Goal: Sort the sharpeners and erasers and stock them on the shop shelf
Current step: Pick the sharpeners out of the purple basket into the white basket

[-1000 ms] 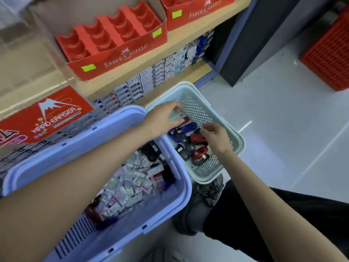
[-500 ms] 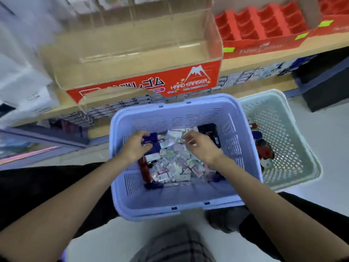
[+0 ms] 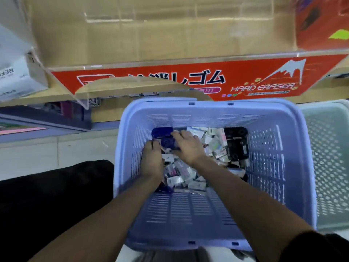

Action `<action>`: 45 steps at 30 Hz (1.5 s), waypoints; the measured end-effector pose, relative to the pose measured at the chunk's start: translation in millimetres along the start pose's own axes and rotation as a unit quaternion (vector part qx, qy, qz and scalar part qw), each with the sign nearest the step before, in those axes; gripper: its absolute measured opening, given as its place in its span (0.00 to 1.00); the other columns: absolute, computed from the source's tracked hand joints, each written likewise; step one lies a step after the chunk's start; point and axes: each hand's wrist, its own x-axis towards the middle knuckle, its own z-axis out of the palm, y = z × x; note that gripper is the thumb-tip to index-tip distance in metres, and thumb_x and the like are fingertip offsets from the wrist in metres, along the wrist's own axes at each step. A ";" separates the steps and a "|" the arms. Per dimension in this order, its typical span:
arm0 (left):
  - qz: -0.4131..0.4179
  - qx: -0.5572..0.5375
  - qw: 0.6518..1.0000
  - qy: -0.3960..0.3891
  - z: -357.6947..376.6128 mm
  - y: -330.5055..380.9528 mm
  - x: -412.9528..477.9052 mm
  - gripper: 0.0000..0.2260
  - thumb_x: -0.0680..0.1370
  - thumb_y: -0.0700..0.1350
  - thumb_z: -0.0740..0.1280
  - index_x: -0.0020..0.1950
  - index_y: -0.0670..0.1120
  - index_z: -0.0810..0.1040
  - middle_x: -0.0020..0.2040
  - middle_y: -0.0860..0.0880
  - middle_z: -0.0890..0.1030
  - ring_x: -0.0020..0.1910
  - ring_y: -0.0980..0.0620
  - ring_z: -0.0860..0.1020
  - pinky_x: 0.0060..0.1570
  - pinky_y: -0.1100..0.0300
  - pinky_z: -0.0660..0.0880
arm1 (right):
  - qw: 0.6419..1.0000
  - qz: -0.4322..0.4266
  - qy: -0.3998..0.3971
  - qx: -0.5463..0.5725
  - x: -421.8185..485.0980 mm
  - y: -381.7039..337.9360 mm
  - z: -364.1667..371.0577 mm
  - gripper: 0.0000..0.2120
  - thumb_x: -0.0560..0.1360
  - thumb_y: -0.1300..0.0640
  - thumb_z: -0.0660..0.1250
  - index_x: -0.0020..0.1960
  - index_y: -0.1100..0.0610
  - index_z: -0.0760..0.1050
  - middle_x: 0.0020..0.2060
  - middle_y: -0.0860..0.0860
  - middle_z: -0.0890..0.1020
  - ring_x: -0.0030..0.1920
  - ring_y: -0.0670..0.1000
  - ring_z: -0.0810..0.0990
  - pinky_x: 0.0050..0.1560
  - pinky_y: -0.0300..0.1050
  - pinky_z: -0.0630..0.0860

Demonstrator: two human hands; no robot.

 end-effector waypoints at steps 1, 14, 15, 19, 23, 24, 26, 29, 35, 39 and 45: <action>-0.024 -0.021 0.999 0.016 2.8 1.0 1.8 0.14 0.78 0.42 0.61 0.62 0.41 0.69 0.61 0.37 0.72 0.53 0.46 0.72 0.58 0.48 0.71 | 1.000 0.010 0.007 -0.022 1.0 0.8 2.3 0.26 0.76 0.48 0.64 0.70 0.55 0.62 0.63 0.55 0.69 0.65 0.57 0.66 0.59 0.50 0.63; -0.069 -0.417 0.905 0.040 -39.4 24.4 -43.8 0.15 0.76 0.30 0.64 0.59 0.43 0.73 0.52 0.52 0.78 0.51 0.56 0.76 0.51 0.67 0.73 | 0.994 -0.019 0.040 0.097 14.5 -11.9 -14.3 0.21 0.76 0.57 0.63 0.66 0.62 0.64 0.58 0.61 0.74 0.55 0.61 0.74 0.50 0.51 0.72; -0.073 -0.444 0.892 0.033 -42.7 25.6 -53.7 0.14 0.76 0.30 0.64 0.58 0.44 0.73 0.50 0.54 0.79 0.49 0.58 0.76 0.50 0.66 0.75 | 0.995 -0.023 0.049 0.078 16.8 -13.3 -12.0 0.20 0.76 0.57 0.63 0.66 0.62 0.65 0.59 0.60 0.74 0.56 0.61 0.73 0.51 0.50 0.71; -0.097 -0.542 0.834 0.031 -46.6 22.2 -84.3 0.13 0.77 0.30 0.61 0.59 0.43 0.72 0.50 0.51 0.79 0.41 0.62 0.81 0.35 0.70 0.76 | 0.999 -0.025 0.020 -0.018 20.3 -18.1 4.8 0.29 0.76 0.50 0.64 0.71 0.62 0.60 0.63 0.59 0.67 0.64 0.59 0.65 0.64 0.51 0.65; -0.147 -0.604 0.783 0.031 -48.7 12.4 -87.4 0.12 0.78 0.32 0.60 0.55 0.47 0.74 0.52 0.47 0.79 0.40 0.60 0.81 0.32 0.68 0.76 | 0.998 0.024 0.038 -0.035 24.5 -22.6 11.7 0.30 0.73 0.47 0.67 0.67 0.61 0.61 0.62 0.57 0.66 0.64 0.58 0.64 0.63 0.51 0.65; -0.148 -0.605 0.782 0.028 -49.5 10.8 -86.9 0.12 0.78 0.32 0.60 0.54 0.48 0.74 0.52 0.48 0.79 0.40 0.61 0.81 0.32 0.68 0.76 | 0.998 0.030 0.037 -0.033 24.7 -23.4 12.8 0.30 0.72 0.46 0.68 0.66 0.61 0.62 0.62 0.57 0.66 0.63 0.58 0.64 0.63 0.50 0.65; -0.140 -0.597 0.790 0.024 -50.5 10.2 -85.8 0.12 0.78 0.32 0.60 0.52 0.49 0.75 0.51 0.49 0.79 0.42 0.59 0.80 0.34 0.68 0.76 | 0.999 0.029 0.025 -0.034 22.6 -23.3 12.6 0.31 0.71 0.45 0.70 0.64 0.61 0.63 0.61 0.58 0.68 0.62 0.58 0.65 0.63 0.50 0.65; -0.144 -0.582 0.800 0.019 -51.0 10.9 -86.3 0.12 0.78 0.33 0.62 0.53 0.50 0.75 0.51 0.52 0.79 0.48 0.55 0.78 0.36 0.68 0.76 | 0.998 0.042 0.044 0.004 8.1 -19.7 7.8 0.29 0.70 0.47 0.70 0.63 0.60 0.64 0.60 0.58 0.72 0.61 0.58 0.68 0.62 0.48 0.63; -0.134 -0.559 0.818 -0.012 -53.3 36.9 -88.8 0.10 0.79 0.36 0.63 0.56 0.49 0.75 0.54 0.48 0.79 0.47 0.53 0.78 0.40 0.61 0.76 | 0.977 0.050 0.112 0.175 -72.4 -11.4 -44.8 0.28 0.71 0.51 0.70 0.66 0.60 0.64 0.57 0.56 0.70 0.58 0.55 0.71 0.57 0.45 0.68; -0.020 -0.480 0.876 -0.043 -56.6 92.8 -95.0 0.07 0.81 0.40 0.60 0.52 0.51 0.75 0.53 0.48 0.77 0.47 0.52 0.77 0.37 0.63 0.74 | 0.954 0.053 0.149 0.253 -155.4 15.9 -104.9 0.26 0.68 0.52 0.75 0.60 0.59 0.68 0.53 0.53 0.69 0.52 0.50 0.72 0.54 0.37 0.68; 0.245 -0.322 0.910 -0.089 -43.3 217.7 -106.8 0.13 0.79 0.42 0.63 0.64 0.42 0.70 0.57 0.51 0.75 0.53 0.61 0.73 0.48 0.80 0.65 | 0.874 0.210 0.312 0.308 -274.7 105.8 -154.5 0.25 0.68 0.55 0.75 0.57 0.55 0.65 0.54 0.57 0.73 0.51 0.54 0.75 0.53 0.47 0.73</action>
